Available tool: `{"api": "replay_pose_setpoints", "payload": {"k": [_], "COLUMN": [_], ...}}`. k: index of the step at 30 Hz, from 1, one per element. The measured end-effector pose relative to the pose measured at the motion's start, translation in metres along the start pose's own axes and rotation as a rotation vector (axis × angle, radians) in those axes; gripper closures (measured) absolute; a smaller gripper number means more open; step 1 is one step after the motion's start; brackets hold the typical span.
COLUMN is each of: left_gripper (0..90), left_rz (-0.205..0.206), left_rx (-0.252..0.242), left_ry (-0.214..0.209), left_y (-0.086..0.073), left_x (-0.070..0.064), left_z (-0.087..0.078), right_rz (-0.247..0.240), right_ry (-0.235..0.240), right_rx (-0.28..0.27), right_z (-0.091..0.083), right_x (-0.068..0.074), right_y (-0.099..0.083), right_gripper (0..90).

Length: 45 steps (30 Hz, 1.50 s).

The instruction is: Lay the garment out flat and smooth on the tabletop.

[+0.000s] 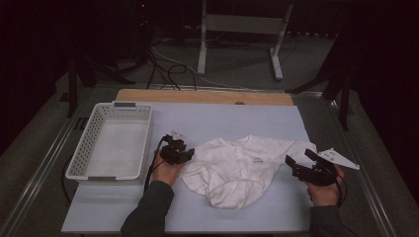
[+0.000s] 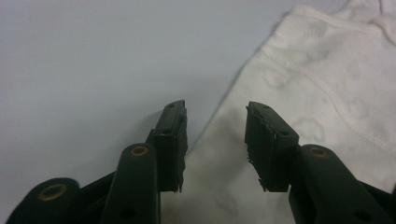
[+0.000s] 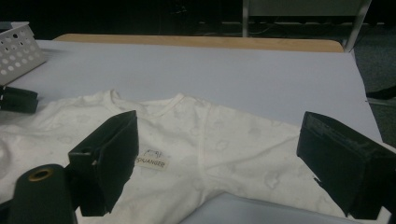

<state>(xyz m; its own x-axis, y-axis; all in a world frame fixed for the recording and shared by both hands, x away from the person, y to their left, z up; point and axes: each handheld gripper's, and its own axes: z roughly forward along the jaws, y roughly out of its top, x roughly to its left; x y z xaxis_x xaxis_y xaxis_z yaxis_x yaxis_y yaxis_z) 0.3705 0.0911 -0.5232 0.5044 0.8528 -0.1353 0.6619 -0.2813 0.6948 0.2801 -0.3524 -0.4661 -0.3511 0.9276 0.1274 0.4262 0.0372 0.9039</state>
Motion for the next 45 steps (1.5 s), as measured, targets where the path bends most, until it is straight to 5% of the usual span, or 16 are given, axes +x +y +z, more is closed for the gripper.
{"api": "replay_pose_setpoints", "payload": {"k": [1,5,8,24,33,35,36,40,45], "left_gripper": [60.1,89.1,90.0,90.0,90.0,89.6,88.0,52.5,35.7], "left_rz": [-0.010,0.013,0.043,-0.007,-0.075,-0.090,-0.088,-0.083,-0.044], "left_rx": [-0.001,0.012,0.011,-0.043,-0.036,-0.026,-0.039,-0.092,-0.160], "left_ry": [-0.012,-0.058,-0.040,0.083,0.167,0.155,0.138,0.045,-0.031], "left_y": [-0.001,-0.003,-0.001,0.039,0.050,0.049,0.048,0.044,0.035], "left_x": [0.000,-0.001,-0.003,0.013,0.028,0.029,0.027,0.016,-0.002], "left_z": [-0.001,-0.001,-0.001,0.001,0.005,0.005,0.004,-0.003,-0.021], "right_rz": [0.002,0.001,-0.004,0.006,0.004,0.004,0.004,0.011,0.004], "right_ry": [0.002,0.004,0.007,-0.001,-0.006,-0.006,-0.005,0.007,0.041], "right_rx": [0.000,0.003,0.000,-0.005,-0.005,-0.004,-0.003,-0.001,0.007], "right_z": [0.000,0.001,0.000,-0.001,-0.001,-0.002,-0.002,-0.002,-0.003], "right_x": [0.000,0.001,0.002,-0.002,-0.002,-0.002,-0.002,-0.001,0.010], "right_y": [0.000,0.000,0.000,0.001,0.000,0.000,0.000,-0.001,-0.004], "right_gripper": [13.0,13.0,13.1,13.0,13.0,13.0,13.0,12.8,12.5]}}
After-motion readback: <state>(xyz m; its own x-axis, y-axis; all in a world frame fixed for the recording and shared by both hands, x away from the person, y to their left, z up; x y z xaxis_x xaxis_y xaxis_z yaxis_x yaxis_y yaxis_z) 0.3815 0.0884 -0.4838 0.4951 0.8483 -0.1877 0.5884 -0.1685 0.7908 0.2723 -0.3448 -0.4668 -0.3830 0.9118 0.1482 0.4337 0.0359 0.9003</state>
